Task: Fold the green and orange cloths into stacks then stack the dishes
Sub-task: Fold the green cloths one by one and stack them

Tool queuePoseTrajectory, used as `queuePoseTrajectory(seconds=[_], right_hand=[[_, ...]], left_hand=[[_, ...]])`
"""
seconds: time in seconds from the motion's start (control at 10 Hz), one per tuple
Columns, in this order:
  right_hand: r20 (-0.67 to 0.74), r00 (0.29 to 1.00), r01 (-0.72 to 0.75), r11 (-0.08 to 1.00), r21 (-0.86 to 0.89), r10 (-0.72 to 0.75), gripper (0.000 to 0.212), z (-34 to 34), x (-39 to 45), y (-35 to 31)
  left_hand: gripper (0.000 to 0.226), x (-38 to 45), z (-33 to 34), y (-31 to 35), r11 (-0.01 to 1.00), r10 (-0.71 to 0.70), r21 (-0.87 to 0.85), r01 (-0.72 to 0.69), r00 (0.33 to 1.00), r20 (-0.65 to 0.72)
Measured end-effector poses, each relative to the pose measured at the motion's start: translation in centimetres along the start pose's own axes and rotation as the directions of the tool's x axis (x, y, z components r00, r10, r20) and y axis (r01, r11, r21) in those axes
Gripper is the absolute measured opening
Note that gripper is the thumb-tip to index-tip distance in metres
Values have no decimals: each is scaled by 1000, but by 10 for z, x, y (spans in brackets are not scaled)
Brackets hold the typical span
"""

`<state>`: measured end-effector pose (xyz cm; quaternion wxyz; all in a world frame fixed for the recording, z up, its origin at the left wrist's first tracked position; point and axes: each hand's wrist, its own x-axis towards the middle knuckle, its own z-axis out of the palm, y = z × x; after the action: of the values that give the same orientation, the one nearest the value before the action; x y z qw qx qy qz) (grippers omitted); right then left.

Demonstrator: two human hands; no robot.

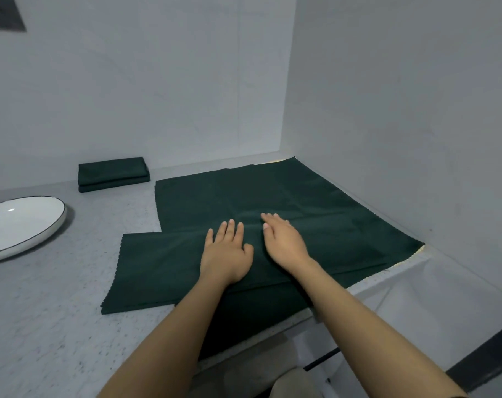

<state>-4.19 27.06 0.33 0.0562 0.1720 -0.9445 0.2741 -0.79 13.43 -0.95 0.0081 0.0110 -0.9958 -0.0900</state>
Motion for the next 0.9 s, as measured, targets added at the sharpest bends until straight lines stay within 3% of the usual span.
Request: queuePoseTrajectory(seconds=[0.1,0.3,0.7,0.9], right_hand=[[104,994,-3,996,-89,12,46,10,-1,3],[177,984,29,967,-253,17,49,13,-3,2],[208,977,23,954,-299,42,50,13,-4,0],[183,983,77,936,-343,-14,50,12,-1,-22]], left_hand=[[59,1,-1,0,1000,-1,0,1,1000,-1],[57,-2,-1,-6,1000,21,0,-21,999,36],[59,-44,-22,-122,990,-137,40,136,990,21],[60,-47,-26,-121,989,-138,62,136,990,26]])
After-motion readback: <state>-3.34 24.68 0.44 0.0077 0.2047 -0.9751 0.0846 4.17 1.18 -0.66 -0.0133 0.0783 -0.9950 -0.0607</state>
